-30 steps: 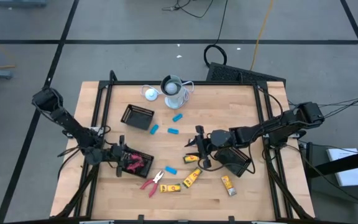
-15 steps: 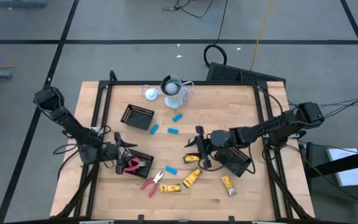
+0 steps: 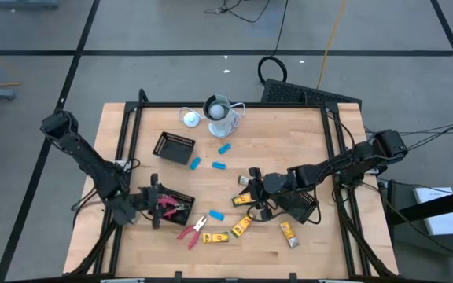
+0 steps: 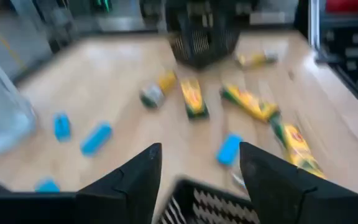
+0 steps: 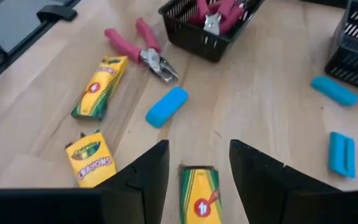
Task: Pick & Place School Supplies
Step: Put the pink hole puncher into the bottom left black bin
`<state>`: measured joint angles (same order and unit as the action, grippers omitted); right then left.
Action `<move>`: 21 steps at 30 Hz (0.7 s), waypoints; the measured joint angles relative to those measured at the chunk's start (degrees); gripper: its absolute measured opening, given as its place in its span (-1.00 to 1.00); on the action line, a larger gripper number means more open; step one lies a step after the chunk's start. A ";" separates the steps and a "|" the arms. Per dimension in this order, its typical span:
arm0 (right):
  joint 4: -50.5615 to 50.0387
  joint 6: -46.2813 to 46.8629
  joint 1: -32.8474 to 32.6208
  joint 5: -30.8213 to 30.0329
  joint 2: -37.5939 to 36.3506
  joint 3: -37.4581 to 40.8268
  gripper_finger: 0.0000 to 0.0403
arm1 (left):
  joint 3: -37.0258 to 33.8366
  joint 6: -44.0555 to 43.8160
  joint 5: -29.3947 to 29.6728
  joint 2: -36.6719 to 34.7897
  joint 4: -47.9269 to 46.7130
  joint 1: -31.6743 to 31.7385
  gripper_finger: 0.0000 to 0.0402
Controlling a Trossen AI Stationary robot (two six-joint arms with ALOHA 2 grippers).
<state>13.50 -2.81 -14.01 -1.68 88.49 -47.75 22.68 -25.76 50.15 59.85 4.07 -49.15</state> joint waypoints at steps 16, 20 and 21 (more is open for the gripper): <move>-3.63 3.04 -3.82 -2.90 0.00 0.00 -0.20 | 14.64 -32.10 -23.44 10.04 -19.80 -2.40 0.20; -3.68 4.32 -5.64 -5.52 0.00 0.00 -0.20 | 14.64 -33.80 -26.53 15.14 -14.07 -2.38 0.20; -3.69 4.78 -6.07 -6.02 0.00 0.00 -0.20 | 14.64 -34.41 -27.36 16.11 -12.91 -2.38 0.20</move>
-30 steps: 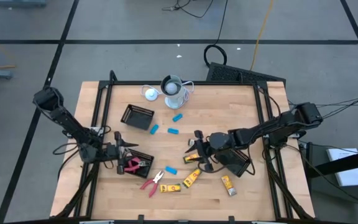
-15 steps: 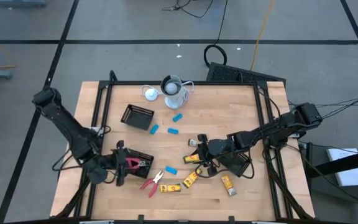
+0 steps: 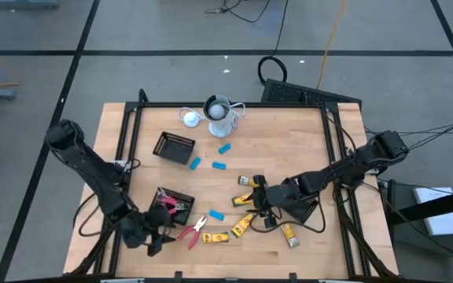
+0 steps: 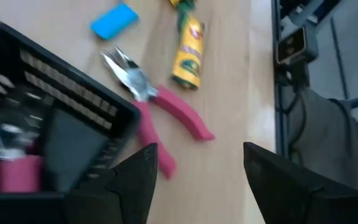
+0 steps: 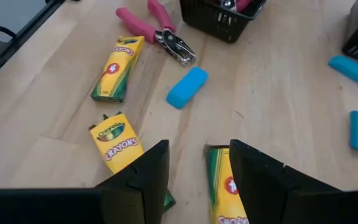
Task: Pick & Place School Supplies
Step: Put the pink hole puncher into the bottom left black bin
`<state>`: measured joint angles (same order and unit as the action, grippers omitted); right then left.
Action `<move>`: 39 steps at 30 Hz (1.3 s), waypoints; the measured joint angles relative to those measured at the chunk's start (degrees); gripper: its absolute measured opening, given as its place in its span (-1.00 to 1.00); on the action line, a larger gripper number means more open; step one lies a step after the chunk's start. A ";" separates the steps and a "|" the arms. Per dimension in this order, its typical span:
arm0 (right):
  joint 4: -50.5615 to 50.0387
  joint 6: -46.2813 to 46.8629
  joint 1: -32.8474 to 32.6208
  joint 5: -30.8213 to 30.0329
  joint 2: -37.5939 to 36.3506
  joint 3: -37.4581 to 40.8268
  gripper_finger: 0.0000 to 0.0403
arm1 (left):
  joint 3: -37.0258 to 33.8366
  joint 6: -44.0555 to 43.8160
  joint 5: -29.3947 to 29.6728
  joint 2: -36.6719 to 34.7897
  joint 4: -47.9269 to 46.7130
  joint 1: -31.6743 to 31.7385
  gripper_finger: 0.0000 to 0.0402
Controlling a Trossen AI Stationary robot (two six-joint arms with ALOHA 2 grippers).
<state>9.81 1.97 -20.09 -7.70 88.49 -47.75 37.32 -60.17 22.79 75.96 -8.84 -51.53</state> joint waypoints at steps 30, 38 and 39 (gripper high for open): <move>-2.06 4.46 -5.91 -3.23 -0.04 0.00 -0.21 | 6.03 -6.09 -6.30 16.78 4.73 4.27 0.20; -3.66 3.91 -5.91 -3.22 -0.04 0.00 -0.21 | 6.03 -8.22 -6.98 16.73 4.36 5.56 0.20; -3.84 3.88 -5.91 -3.22 -0.04 0.00 -0.21 | 6.03 -8.48 -6.99 16.73 4.33 5.70 0.20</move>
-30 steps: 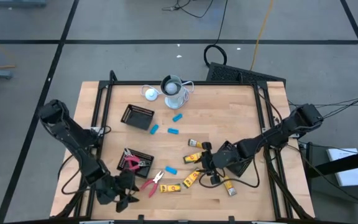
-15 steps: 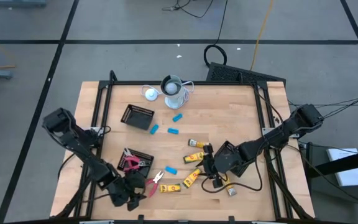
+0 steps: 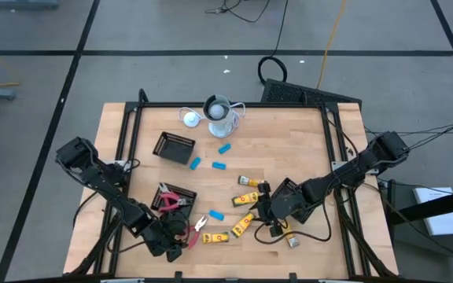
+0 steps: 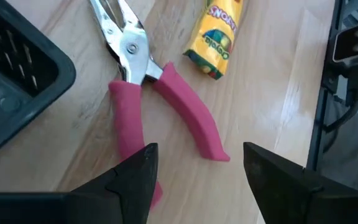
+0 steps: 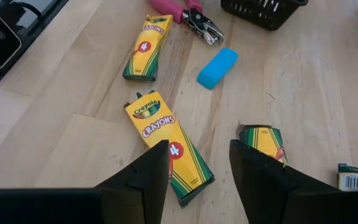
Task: Pick & Place School Supplies
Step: Put the pink hole puncher into the bottom left black bin
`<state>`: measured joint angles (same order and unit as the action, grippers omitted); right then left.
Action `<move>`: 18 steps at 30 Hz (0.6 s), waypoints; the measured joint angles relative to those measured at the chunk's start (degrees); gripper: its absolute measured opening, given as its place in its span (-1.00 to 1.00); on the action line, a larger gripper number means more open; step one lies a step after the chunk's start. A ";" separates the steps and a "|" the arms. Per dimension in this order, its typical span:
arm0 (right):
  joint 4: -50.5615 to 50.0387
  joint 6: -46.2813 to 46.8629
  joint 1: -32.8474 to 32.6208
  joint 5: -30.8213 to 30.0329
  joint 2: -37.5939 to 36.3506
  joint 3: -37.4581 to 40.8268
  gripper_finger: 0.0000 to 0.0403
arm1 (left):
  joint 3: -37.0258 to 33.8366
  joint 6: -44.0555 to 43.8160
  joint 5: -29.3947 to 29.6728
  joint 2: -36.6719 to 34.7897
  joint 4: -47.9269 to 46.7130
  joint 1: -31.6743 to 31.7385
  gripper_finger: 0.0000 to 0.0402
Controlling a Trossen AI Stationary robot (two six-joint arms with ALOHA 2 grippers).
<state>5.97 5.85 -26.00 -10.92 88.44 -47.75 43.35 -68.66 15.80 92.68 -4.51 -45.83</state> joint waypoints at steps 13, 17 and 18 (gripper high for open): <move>-0.71 -0.51 0.00 0.20 0.00 0.00 -0.21 | 2.64 -0.04 -2.92 -0.81 -8.34 1.64 0.20; -0.70 -0.51 0.02 0.20 0.00 0.00 -0.21 | 4.80 1.25 -2.08 -0.81 -11.64 1.66 0.20; -0.70 -0.51 0.02 0.20 0.00 0.00 -0.21 | 5.35 1.74 -1.84 -0.81 -12.40 1.73 0.20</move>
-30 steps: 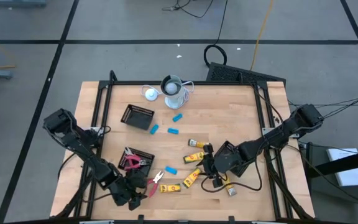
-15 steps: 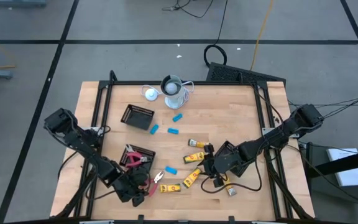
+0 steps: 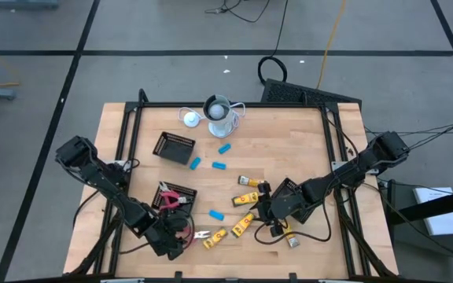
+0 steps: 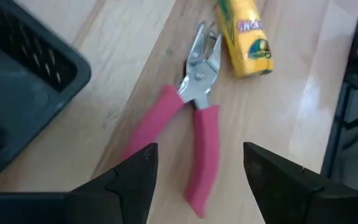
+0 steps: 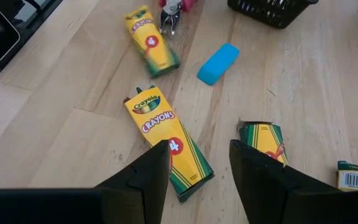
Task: Pick & Place School Supplies
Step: Put the pink hole puncher into the bottom left black bin
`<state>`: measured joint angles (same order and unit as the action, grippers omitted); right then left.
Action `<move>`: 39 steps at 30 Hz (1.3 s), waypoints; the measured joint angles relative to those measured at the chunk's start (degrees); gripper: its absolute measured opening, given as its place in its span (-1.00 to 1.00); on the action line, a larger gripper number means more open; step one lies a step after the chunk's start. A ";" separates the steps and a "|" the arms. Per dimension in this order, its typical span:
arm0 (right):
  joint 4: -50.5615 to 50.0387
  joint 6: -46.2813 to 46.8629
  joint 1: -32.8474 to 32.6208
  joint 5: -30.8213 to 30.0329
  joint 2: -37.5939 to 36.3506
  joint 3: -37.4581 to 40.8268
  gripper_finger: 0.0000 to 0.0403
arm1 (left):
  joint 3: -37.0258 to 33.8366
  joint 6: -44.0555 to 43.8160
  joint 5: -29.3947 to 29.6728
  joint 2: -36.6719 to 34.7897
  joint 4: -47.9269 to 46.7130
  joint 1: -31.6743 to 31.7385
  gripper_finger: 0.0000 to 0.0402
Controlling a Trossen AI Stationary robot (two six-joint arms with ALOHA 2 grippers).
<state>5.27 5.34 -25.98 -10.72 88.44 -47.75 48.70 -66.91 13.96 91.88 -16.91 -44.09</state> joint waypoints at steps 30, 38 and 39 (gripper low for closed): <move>0.03 0.39 0.00 0.03 0.00 0.00 -0.21 | 0.83 12.39 3.40 7.05 -3.34 0.96 0.11; 0.03 0.65 0.00 0.03 0.00 0.00 -0.21 | 0.64 14.23 4.68 7.20 -2.20 0.32 -0.70; 0.04 0.66 0.00 0.03 0.00 0.00 -0.21 | 0.64 14.81 4.62 7.24 -1.89 0.14 -0.80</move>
<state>5.31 6.00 -25.98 -10.69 88.44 -47.75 49.34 -52.10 18.58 99.12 -18.80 -43.95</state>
